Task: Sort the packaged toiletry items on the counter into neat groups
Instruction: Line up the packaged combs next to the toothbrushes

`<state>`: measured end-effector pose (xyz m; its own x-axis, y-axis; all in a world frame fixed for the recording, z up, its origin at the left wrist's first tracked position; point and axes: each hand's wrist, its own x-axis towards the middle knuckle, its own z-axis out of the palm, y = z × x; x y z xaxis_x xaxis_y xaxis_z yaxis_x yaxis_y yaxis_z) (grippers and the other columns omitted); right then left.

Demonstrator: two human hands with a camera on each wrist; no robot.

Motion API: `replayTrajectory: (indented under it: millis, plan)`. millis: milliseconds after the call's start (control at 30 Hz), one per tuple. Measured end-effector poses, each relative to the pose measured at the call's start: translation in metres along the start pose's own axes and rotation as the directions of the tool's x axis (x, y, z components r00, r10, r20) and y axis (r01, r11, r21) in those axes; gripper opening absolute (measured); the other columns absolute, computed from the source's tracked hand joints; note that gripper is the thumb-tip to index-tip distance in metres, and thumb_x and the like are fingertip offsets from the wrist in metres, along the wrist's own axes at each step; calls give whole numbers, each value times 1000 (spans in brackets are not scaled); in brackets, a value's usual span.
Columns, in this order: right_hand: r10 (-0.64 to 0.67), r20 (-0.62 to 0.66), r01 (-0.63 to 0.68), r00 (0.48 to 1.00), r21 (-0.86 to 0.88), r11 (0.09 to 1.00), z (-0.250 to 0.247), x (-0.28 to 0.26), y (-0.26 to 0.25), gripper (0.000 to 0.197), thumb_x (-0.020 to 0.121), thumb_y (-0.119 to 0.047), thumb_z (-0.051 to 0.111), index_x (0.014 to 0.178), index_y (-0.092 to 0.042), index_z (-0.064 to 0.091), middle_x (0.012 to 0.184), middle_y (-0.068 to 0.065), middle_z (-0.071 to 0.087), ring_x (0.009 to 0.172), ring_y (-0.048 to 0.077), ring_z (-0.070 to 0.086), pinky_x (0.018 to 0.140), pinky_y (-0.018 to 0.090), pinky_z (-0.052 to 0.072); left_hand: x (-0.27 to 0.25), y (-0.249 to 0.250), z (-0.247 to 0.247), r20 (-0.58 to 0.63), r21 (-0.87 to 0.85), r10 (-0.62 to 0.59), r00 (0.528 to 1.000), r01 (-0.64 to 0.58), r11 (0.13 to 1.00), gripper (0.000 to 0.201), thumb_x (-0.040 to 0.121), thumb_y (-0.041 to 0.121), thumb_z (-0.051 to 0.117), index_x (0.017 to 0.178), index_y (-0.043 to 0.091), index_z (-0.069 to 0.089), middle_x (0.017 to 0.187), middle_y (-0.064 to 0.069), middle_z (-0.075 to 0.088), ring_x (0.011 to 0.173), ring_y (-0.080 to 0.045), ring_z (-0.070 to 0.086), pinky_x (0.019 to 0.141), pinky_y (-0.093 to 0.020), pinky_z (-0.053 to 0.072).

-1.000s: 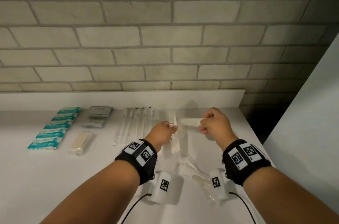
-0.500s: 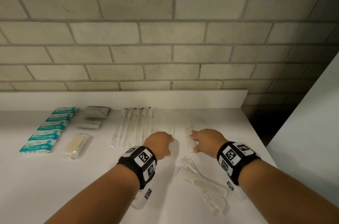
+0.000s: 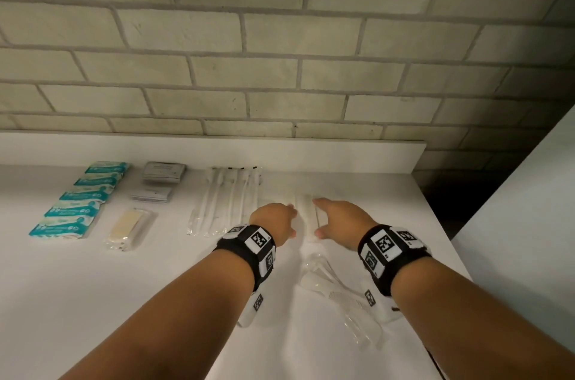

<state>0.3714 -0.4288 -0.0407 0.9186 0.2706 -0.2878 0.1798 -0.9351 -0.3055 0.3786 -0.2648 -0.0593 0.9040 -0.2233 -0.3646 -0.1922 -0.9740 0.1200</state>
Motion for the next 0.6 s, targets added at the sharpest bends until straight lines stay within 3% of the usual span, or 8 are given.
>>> replayTrajectory:
  millis: [67, 100, 167, 267, 367, 467, 533, 600]
  plan:
    - [-24, -71, 28, 997, 58, 998, -6, -17, -6, 57, 82, -38, 70, 132, -18, 51, 127, 2, 53, 111, 22, 59, 92, 36, 49, 0, 1, 2, -20, 17, 2, 1000, -2, 1000, 59, 94, 31, 54, 147, 16, 33, 140, -9, 49, 128, -27, 46, 101, -39, 44]
    - [-46, -42, 47, 998, 24, 999, -8, -28, -12, 48, 80, -44, 70, 119, -18, 59, 117, -1, 55, 100, 19, 61, 84, 33, 51, 0, 1, 2, -30, 22, 3, 1000, -3, 1000, 58, 93, 31, 55, 146, 16, 35, 140, -9, 49, 128, -27, 47, 101, -38, 44]
    - [-60, 143, 74, 988, -96, 993, -3, -45, -25, 44, 76, -50, 69, 102, -16, 64, 101, -2, 62, 87, 17, 62, 76, 30, 52, 1, 1, 3, -35, 35, 6, 999, -4, 999, 58, 93, 30, 55, 146, 15, 35, 140, -9, 49, 128, -27, 47, 102, -38, 43]
    - [-36, 302, 122, 953, -270, 955, 11, -55, -36, 40, 79, -40, 69, 105, -11, 61, 100, 1, 64, 87, 20, 61, 73, 32, 51, 2, 1, 2, -1, 33, -4, 1000, 4, 999, 61, 94, 31, 54, 147, 14, 32, 142, -9, 47, 129, -28, 46, 104, -39, 42]
    - [-19, 241, 74, 970, -221, 972, 4, -47, -29, 25, 87, -17, 58, 109, -8, 64, 111, 7, 66, 98, 24, 63, 81, 32, 52, 1, 1, 3, 2, 12, -7, 1000, 7, 1000, 60, 95, 30, 53, 148, 14, 30, 144, -9, 46, 130, -27, 45, 105, -39, 41]
    - [18, 172, -11, 985, -40, 999, -18, -49, -22, 40, 84, -31, 67, 121, -18, 58, 120, -2, 60, 105, 18, 59, 84, 27, 47, 1, -1, 4, -10, -26, -4, 1000, 3, 1000, 59, 94, 29, 54, 147, 14, 32, 145, -7, 45, 131, -26, 45, 105, -39, 41]
    - [15, 228, 3, 974, -80, 997, -20, -56, -24, 58, 79, -47, 70, 126, -18, 52, 120, -2, 59, 104, 19, 57, 86, 31, 48, 2, -2, 5, -5, -38, -1, 1000, 1, 999, 59, 94, 27, 54, 147, 14, 33, 147, -6, 44, 131, -26, 45, 106, -39, 41]
    - [30, 294, 29, 955, -194, 981, -5, -63, -28, 68, 75, -48, 73, 128, -16, 44, 117, -1, 59, 98, 20, 58, 83, 35, 50, 2, -2, 6, 4, -50, 1, 1000, -1, 999, 60, 94, 27, 54, 148, 15, 30, 148, -5, 42, 132, -25, 44, 107, -39, 40]
